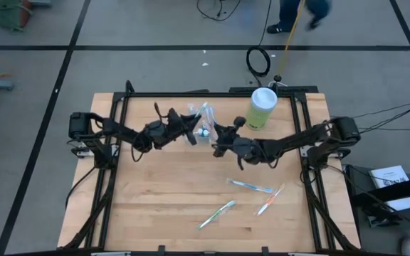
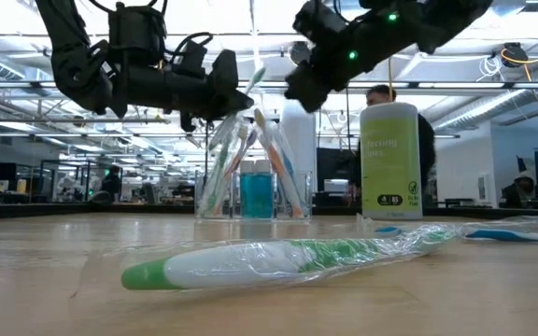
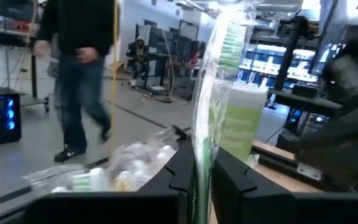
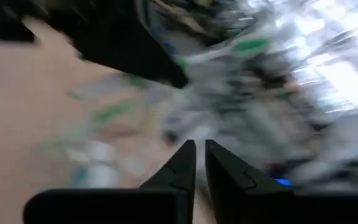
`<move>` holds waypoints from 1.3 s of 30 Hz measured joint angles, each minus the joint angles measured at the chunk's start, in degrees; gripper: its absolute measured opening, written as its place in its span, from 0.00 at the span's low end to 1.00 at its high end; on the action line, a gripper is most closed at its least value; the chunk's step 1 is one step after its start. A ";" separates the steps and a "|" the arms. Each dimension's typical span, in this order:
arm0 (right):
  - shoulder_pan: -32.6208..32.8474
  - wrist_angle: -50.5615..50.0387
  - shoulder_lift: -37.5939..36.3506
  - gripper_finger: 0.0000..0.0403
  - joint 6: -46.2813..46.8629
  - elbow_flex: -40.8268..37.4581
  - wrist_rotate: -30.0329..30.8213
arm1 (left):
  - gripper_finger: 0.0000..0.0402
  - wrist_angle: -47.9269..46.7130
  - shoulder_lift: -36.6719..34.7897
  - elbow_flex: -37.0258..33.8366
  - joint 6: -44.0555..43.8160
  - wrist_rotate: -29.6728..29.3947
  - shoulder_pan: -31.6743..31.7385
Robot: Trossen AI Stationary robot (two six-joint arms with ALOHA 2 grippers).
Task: Pick & Place toothbrushing station
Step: Put the green toothbrush into the transparent organizer
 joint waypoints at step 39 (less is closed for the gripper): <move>-15.29 16.00 -3.56 0.45 29.86 -1.15 -47.91 | 0.13 5.18 -0.39 0.11 7.28 13.53 -1.99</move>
